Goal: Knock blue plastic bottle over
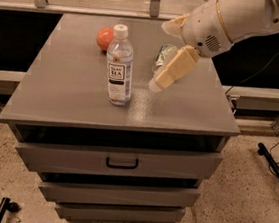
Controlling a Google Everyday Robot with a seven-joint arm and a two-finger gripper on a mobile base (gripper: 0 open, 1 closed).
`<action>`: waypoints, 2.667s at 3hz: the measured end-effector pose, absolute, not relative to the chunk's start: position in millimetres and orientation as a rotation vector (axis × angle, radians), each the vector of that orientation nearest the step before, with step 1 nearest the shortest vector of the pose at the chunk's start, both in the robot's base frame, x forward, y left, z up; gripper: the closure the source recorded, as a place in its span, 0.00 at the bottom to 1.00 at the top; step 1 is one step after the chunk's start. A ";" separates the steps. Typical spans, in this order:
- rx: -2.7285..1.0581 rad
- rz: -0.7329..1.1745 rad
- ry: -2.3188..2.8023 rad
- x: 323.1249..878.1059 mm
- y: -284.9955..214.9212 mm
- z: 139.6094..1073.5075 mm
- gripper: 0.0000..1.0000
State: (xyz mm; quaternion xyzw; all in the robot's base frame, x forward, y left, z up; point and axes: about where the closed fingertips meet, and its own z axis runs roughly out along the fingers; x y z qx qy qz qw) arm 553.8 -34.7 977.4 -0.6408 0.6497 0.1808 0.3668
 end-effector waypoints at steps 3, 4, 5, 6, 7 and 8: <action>-1.544 0.658 1.505 573.6 29.0 967.0 0.00; -1.532 0.695 1.487 576.9 38.6 959.7 0.00; -1.524 0.726 1.478 579.7 45.4 954.1 0.00; -1.513 0.756 1.479 581.3 49.9 946.6 0.00; -1.504 0.779 1.479 582.2 51.1 942.0 0.17; -1.488 0.807 1.489 583.8 48.3 935.6 0.41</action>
Offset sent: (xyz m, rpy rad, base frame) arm 0.0243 0.0660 -0.0077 0.2663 -0.0116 0.0692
